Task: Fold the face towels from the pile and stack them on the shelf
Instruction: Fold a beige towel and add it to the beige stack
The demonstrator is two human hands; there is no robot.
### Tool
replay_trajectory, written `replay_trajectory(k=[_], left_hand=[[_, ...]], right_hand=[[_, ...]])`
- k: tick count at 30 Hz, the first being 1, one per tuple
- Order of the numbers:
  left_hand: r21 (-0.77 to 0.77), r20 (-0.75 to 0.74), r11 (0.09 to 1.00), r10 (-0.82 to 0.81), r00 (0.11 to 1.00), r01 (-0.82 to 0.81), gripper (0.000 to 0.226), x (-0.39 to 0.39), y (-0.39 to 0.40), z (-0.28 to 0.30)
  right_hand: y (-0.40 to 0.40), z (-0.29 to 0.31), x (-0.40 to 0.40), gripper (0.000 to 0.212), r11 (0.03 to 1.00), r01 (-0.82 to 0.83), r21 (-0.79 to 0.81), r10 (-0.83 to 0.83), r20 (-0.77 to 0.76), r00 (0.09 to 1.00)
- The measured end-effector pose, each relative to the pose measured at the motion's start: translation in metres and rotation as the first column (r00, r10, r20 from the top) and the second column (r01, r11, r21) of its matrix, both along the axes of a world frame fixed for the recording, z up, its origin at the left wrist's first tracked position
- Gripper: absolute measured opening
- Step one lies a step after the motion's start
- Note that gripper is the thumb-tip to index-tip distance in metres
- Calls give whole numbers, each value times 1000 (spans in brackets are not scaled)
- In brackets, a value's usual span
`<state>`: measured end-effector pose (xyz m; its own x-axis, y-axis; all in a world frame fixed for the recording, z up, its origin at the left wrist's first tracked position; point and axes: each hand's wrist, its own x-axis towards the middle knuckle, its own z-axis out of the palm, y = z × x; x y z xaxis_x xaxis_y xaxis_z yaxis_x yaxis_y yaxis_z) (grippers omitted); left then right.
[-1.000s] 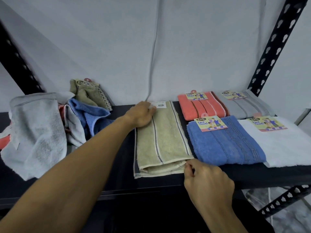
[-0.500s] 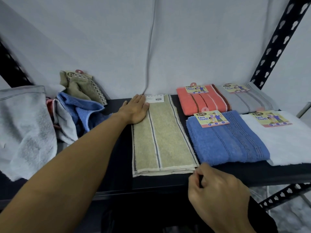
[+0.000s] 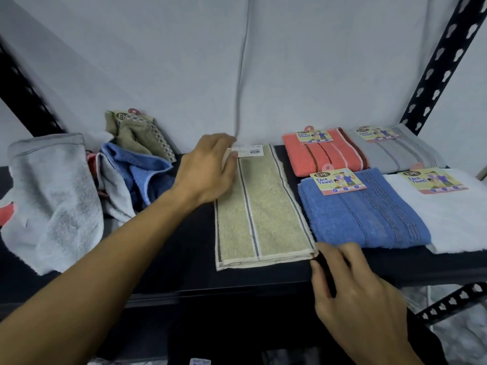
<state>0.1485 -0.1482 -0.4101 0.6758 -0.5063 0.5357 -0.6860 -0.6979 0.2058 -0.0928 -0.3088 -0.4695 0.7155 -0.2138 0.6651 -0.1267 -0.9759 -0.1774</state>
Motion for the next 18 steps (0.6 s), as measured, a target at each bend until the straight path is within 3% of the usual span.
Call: replay_trajectory(k=[3,7,12,18], left_hand=[[-46,-38,986,-164,986,163,26,-53,26,3],[141,-76,956,-249,965,258,26,-114,54,-8],[309,-15,917,-260,965,252,22,-129,69,-22],[267,67,945,-211,975,187,23,-136,69,-26]], right_hand=[[-7,3,3,22,996,-73,-46,69,-93,993],[-8,4,12,35,989,-126,-73,110,-194,975],[-5,5,15,45,988,-128,-89,103,-243,965],[-2,8,14,34,984,-146,-105,122,-206,971]])
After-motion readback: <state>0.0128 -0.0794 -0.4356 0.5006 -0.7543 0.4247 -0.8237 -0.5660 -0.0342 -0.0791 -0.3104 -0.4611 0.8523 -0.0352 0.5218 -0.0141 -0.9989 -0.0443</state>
